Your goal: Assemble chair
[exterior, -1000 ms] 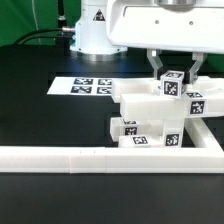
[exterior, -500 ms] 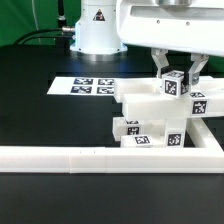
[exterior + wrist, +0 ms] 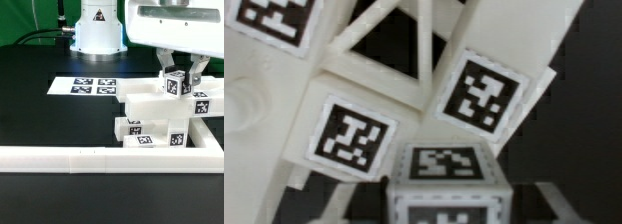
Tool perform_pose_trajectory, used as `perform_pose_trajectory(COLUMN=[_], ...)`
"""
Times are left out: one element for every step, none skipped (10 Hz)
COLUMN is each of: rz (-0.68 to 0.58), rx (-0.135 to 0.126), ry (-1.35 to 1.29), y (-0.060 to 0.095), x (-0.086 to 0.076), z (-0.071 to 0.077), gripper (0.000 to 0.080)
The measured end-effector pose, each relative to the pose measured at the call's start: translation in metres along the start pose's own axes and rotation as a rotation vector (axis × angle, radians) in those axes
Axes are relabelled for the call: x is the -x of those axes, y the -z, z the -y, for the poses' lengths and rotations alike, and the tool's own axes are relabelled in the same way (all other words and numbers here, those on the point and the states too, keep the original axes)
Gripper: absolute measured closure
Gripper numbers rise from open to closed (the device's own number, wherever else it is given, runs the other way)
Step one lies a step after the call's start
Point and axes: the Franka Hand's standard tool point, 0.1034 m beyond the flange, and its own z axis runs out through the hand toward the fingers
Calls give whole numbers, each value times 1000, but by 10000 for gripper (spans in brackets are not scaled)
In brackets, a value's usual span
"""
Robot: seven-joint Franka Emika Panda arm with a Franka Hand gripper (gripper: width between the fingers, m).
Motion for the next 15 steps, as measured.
perform_pose_trajectory(rz=[0, 0, 0, 0, 0, -1, -16, -28, -31, -32, -32, -31, -30, -28, -26], rx=[0, 0, 0, 0, 0, 1, 25, 39, 45, 45, 45, 46, 48, 49, 50], ry=[34, 100, 156, 250, 337, 412, 533, 649, 716, 829, 895, 950, 1034, 1116, 1171], y=[0, 0, 0, 0, 0, 0, 1, 2, 2, 2, 2, 2, 2, 2, 2], x=[0, -1, -1, -1, -1, -1, -1, 0, 1, 1, 1, 0, -1, -2, -4], z=[0, 0, 0, -1, -1, -1, 0, 1, 2, 3, 3, 3, 2, 1, 1], gripper=[342, 218, 171, 171, 154, 151, 151, 150, 150, 150, 150, 150, 150, 150, 150])
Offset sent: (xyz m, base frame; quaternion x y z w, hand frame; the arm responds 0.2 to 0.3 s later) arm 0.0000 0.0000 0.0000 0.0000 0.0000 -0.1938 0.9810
